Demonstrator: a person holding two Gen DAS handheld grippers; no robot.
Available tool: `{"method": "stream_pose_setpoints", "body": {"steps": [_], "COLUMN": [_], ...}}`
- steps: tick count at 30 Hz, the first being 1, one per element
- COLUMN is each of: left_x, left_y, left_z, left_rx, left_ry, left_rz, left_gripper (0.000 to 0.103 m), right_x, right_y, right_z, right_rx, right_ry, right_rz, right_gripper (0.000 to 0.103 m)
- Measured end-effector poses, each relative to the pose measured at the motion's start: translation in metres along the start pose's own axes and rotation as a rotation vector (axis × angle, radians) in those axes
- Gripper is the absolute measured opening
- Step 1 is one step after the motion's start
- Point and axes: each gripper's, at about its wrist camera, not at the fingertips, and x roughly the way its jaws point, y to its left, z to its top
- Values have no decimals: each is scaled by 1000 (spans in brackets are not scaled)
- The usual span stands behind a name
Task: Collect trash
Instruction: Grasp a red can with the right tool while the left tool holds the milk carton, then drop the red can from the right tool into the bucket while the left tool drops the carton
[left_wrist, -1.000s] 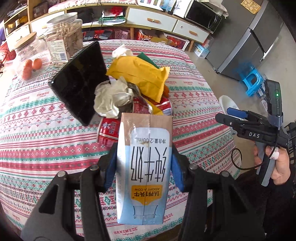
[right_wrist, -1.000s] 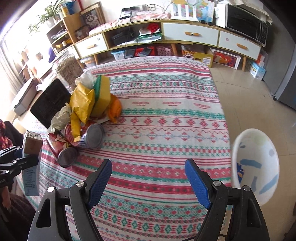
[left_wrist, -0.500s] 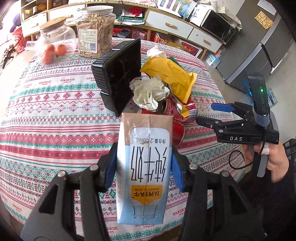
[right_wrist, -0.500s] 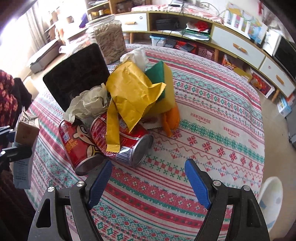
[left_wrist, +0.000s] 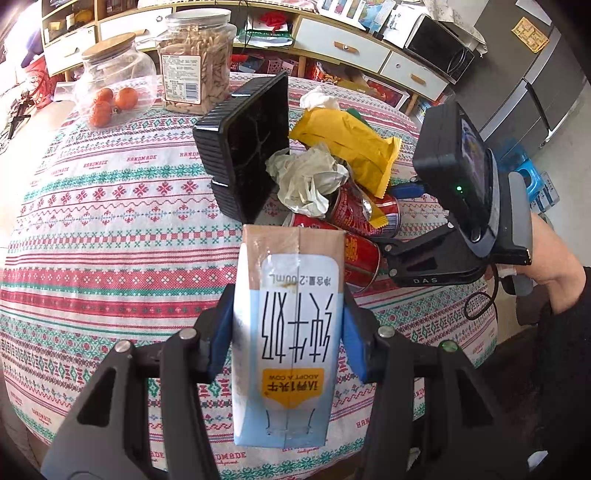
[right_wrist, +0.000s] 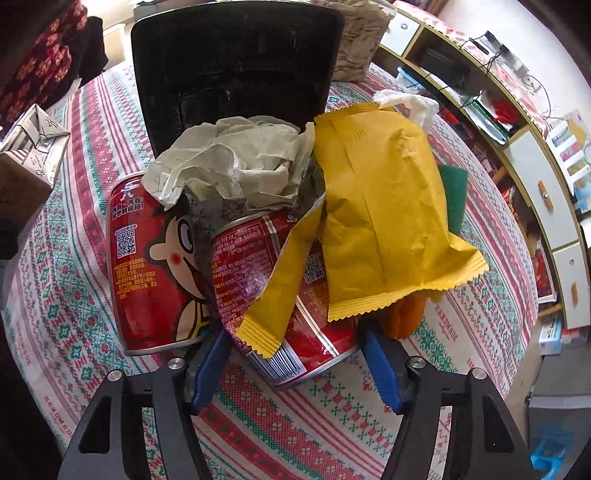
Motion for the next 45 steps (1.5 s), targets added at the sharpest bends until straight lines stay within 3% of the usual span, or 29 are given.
{"method": "stream_pose_setpoints", "body": {"steps": [4,9,20,23,45], "left_x": [3,4,14,23,53], "left_y": [2,-1,-29,-40,-125], "left_z": [0,1,-2,-1,14], "left_rx": [-5,3,47,47,136], "left_ry": [10,9,31,52,55], "left_rz": [4,1,-27,-38,-76], "left_gripper": [54,54,54,54,54], "right_x": [-1,-14,-52,-48,-115], "right_y": [6,7,-48,-58,-109], "right_z": [-3,-32,-119,-137,-237], "right_rx": [-15,19,321,398,666], "right_ry": [1,-11,-112,-93,-252], "right_rz": [7,34,100,113,43], "right_gripper": [64,63,61,60,57]}}
